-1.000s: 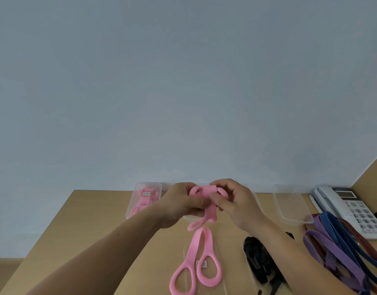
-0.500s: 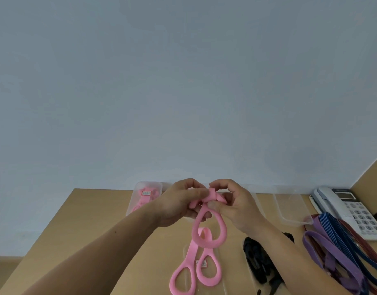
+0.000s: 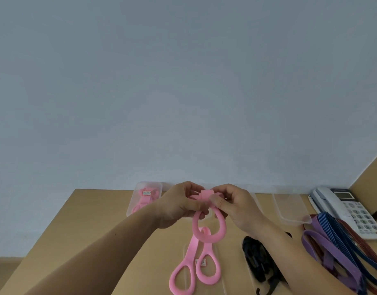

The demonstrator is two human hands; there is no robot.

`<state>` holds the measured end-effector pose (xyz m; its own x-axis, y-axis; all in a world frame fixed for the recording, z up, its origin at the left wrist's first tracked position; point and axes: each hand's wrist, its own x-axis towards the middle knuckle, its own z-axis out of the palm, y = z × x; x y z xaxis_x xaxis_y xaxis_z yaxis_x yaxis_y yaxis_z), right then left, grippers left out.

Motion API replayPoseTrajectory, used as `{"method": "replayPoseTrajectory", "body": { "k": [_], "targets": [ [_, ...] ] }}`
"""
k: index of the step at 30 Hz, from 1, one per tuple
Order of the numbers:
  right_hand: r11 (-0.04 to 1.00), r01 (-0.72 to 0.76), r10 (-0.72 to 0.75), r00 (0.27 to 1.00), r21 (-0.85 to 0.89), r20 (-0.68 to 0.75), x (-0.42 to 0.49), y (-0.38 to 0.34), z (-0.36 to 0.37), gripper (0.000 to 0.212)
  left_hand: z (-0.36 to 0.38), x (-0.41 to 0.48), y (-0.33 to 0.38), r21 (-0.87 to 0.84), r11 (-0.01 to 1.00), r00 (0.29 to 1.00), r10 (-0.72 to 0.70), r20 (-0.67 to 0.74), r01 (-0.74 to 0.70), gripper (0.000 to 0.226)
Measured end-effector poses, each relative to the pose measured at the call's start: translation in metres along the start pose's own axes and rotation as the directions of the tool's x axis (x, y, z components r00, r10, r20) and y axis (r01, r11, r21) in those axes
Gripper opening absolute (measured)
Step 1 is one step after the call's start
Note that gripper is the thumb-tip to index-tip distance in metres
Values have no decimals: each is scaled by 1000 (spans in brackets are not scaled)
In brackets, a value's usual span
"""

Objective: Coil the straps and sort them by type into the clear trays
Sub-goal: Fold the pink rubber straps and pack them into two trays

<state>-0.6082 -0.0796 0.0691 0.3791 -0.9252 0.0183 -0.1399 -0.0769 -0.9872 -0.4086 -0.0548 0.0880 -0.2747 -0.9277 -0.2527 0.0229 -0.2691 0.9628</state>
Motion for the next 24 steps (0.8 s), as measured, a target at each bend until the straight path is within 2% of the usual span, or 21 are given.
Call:
{"method": "replayPoseTrajectory", "body": {
  "k": [3,5,7,10,14,17,21,24],
  "targets": [
    [998,23,-24,999,52,23,-2,-1,0,20,-1,-3,1,9,999,999,-33,40,33,29],
    [997,55,-56,998,51,30,-2,-1,0,24,-1,-3,0,-10,999,998,-36,46,37,26],
    [995,93,-94,995,18,31,-1,0,0,28,0,-3,1,-41,998,998,-36,55,38,25],
    [991,133,-133,991,-31,16,0,0,0,32,3,-5,4,-78,996,995,-33,98,41,11],
    [984,157,-154,987,-87,33,-1,2,1,36,2,-4,6,-126,988,996,-79,48,84,36],
    [984,131,-128,991,-120,33,-4,3,4,37,0,-4,6,-114,991,998,-63,16,64,27],
    [993,88,-87,996,-75,23,-2,-2,0,39,1,-3,2,-100,995,1000,4,-31,-7,29],
    [996,10,-8,1000,-83,18,1,-6,-4,17,0,-1,1,-49,998,998,38,-53,-41,35]
  ]
}}
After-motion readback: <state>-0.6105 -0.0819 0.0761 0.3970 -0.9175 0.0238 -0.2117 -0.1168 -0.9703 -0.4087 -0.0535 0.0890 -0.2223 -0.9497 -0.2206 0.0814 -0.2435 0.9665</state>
